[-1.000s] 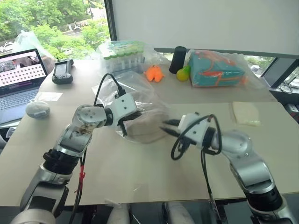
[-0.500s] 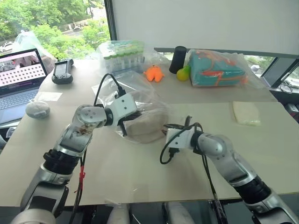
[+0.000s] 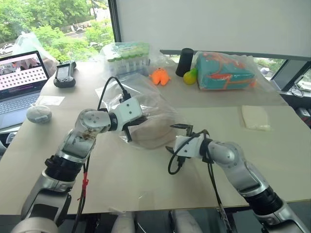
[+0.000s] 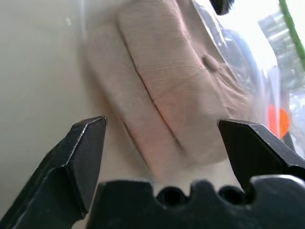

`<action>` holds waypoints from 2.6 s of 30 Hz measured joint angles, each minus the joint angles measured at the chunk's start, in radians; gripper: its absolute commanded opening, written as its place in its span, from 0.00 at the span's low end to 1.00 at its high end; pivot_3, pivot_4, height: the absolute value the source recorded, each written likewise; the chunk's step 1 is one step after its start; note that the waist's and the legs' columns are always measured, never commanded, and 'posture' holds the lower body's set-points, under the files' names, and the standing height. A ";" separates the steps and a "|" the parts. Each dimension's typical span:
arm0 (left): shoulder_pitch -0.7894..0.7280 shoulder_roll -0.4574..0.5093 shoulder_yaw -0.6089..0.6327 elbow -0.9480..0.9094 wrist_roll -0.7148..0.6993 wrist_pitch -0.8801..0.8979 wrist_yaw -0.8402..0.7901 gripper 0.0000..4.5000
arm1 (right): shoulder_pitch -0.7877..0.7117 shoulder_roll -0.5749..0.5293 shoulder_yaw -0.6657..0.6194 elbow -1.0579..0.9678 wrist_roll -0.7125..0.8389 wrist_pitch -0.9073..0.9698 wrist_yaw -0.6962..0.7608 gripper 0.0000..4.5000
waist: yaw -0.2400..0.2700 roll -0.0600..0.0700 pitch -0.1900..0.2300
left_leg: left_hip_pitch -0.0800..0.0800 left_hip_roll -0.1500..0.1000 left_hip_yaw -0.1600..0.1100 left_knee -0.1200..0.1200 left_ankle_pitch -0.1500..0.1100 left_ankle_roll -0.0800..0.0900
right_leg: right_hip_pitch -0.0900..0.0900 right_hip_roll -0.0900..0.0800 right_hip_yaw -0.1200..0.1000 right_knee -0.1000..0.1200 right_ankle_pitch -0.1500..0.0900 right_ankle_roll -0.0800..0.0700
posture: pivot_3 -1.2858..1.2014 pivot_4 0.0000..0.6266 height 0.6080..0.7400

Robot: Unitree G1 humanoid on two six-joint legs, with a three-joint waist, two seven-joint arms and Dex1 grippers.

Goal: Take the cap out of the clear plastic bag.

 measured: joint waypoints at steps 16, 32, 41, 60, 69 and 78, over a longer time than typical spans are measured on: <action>0.000 0.000 0.000 -0.004 0.008 0.002 -0.002 0.00 | -0.051 0.128 0.138 0.215 -0.287 -0.117 -0.222 0.88 | 0.000 0.000 0.000 | 0.000 0.000 0.000 0.000 0.000 0.000 | 0.000 0.000 0.000 0.000 0.000 0.000 | 0.52 0.24 1.00; 0.001 0.000 0.000 -0.004 0.014 0.005 -0.002 0.00 | -0.051 0.166 0.115 0.202 -0.317 -0.141 -0.253 0.00 | 0.000 0.000 0.000 | 0.001 0.000 0.000 0.000 0.000 0.000 | 0.001 0.000 0.000 0.000 0.000 -0.001 | 0.52 0.24 1.00; 0.001 0.000 0.000 -0.004 0.016 0.005 -0.003 0.00 | -0.033 0.179 0.098 0.201 -0.315 -0.147 -0.263 0.00 | 0.000 0.000 0.000 | 0.001 0.000 0.000 0.000 0.000 0.000 | 0.001 0.000 0.000 0.000 0.000 -0.001 | 0.52 0.24 1.00; 0.006 0.006 0.002 -0.006 0.019 -0.004 -0.003 0.00 | 0.084 0.117 -0.256 -0.187 0.314 0.237 0.079 0.00 | 0.003 0.000 0.000 | 0.001 0.001 0.000 0.000 0.000 0.000 | 0.002 0.000 -0.001 0.000 0.000 -0.001 | 0.52 0.24 1.00; 0.005 0.008 0.003 0.002 0.021 -0.006 -0.004 0.00 | 0.075 -0.015 -0.622 -0.372 0.959 0.702 0.192 0.00 | 0.004 0.000 0.000 | 0.001 0.001 -0.001 0.000 0.000 0.000 | 0.001 0.000 -0.001 0.000 0.000 -0.001 | 0.52 0.24 1.00; 0.083 0.047 0.015 -0.010 0.017 -0.179 -0.044 0.00 | -0.108 -0.042 -0.872 -0.203 1.321 0.765 0.018 0.00 | -0.007 0.000 0.000 | 0.001 0.002 0.001 -0.001 0.000 0.000 | 0.000 0.001 0.002 -0.001 0.001 -0.001 | 0.52 0.24 1.00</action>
